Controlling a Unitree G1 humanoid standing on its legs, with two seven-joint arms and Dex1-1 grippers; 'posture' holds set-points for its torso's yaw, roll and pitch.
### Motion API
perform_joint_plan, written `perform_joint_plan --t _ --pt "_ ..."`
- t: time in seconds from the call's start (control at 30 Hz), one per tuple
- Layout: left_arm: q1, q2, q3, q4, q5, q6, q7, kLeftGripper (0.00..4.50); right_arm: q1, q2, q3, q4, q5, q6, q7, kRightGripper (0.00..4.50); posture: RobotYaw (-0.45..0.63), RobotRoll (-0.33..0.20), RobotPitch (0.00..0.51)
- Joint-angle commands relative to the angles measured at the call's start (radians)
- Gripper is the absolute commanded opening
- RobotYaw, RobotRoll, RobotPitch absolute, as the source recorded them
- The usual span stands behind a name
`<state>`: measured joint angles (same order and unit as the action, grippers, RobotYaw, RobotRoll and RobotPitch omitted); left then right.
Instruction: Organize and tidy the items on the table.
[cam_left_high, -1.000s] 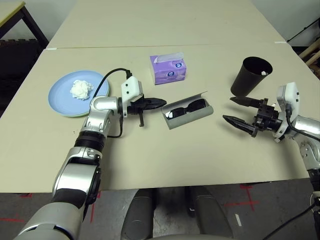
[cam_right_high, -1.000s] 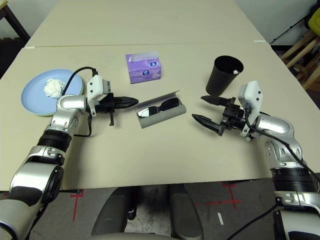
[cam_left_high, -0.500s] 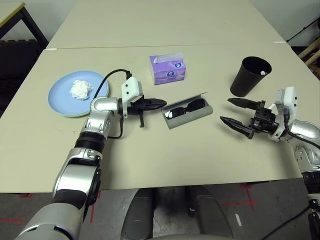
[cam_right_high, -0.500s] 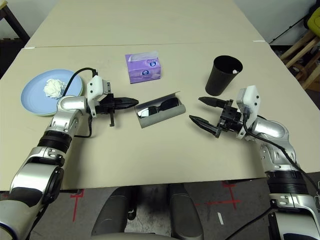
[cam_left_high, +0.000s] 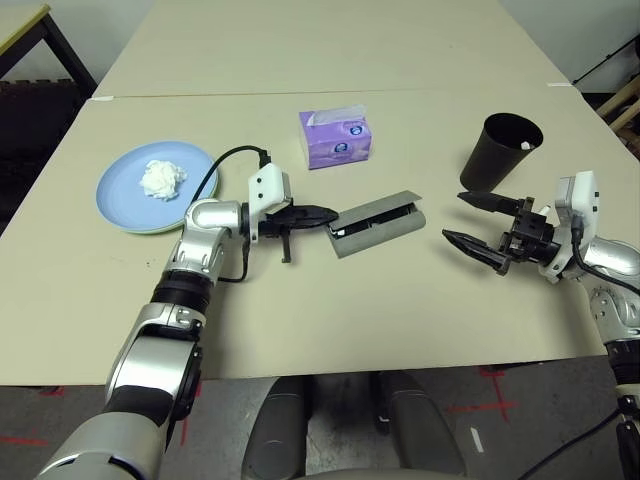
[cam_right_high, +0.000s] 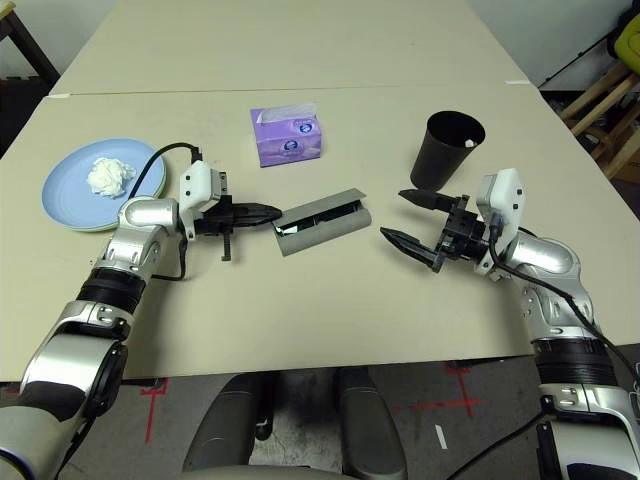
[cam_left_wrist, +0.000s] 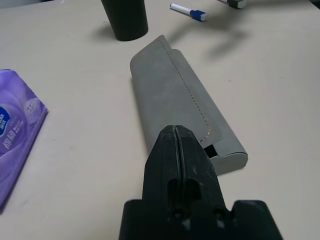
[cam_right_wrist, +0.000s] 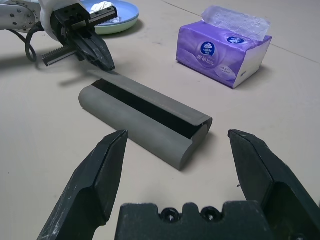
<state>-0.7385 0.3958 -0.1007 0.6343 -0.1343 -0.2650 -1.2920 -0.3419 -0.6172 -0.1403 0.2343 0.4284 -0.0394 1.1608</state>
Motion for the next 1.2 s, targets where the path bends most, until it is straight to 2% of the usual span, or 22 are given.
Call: perform_joint_plan --t 0.03,0.43,0.77,1.2 --pt "0.026 -0.006 -0.027 -0.021 0.006 -0.002 0.001 0.07 0.004 -0.013 -0.006 -0.013 0.002 -0.003 0.008 4.5 0.03 0.0 0.181" --pt "0.033 -0.006 -0.056 -0.029 0.014 -0.014 0.024 0.07 -0.006 -0.021 -0.007 -0.014 0.005 0.0 0.017 4.5 0.02 0.0 0.181" --pt "0.041 0.011 -0.093 -0.042 0.06 -0.073 0.04 0.07 -0.013 -0.023 -0.01 -0.006 0.001 -0.007 0.016 4.5 0.02 0.0 0.176" --pt "0.092 0.027 -0.108 -0.156 0.046 -0.013 0.035 0.07 -0.014 -0.018 -0.008 0.002 -0.003 -0.019 0.011 4.5 0.03 0.0 0.177"
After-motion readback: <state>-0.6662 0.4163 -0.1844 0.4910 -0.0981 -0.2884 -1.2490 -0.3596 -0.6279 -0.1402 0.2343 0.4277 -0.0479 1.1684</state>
